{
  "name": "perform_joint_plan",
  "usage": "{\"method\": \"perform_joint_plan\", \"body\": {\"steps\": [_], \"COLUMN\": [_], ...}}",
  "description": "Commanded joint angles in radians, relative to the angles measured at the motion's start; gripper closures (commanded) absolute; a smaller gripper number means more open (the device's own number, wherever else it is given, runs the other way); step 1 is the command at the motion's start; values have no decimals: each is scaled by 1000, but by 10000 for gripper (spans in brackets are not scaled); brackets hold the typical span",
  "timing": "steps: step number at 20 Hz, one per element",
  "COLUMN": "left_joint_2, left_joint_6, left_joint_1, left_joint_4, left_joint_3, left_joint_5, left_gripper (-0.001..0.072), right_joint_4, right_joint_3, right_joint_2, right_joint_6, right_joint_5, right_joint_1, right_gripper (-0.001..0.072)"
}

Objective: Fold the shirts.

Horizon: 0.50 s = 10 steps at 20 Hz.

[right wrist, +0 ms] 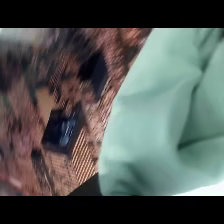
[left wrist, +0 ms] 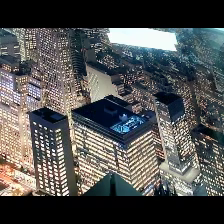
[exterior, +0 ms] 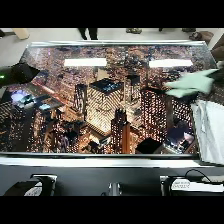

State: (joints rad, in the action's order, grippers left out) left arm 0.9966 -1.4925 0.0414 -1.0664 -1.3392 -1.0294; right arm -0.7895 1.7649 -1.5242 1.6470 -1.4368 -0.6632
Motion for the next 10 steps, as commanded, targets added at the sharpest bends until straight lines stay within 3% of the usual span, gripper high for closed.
{"method": "perform_joint_plan", "body": {"steps": [1,7,10], "left_joint_2": [-1,-1,-1], "left_joint_6": [0,4,4], "left_joint_1": [1,1,1], "left_joint_4": [0,0,0], "left_joint_3": [1,1,1], "left_joint_5": [0,1,1], "left_gripper": [682,682,682], "right_joint_4": [-13,-97,-360], "right_joint_3": [62,62,62], "right_joint_2": [8,16,57], "right_joint_6": [63,89,88], "right_joint_5": [-123,-407,-412], "right_joint_1": [-238,-422,-452], "right_gripper": [685,684,684]}}
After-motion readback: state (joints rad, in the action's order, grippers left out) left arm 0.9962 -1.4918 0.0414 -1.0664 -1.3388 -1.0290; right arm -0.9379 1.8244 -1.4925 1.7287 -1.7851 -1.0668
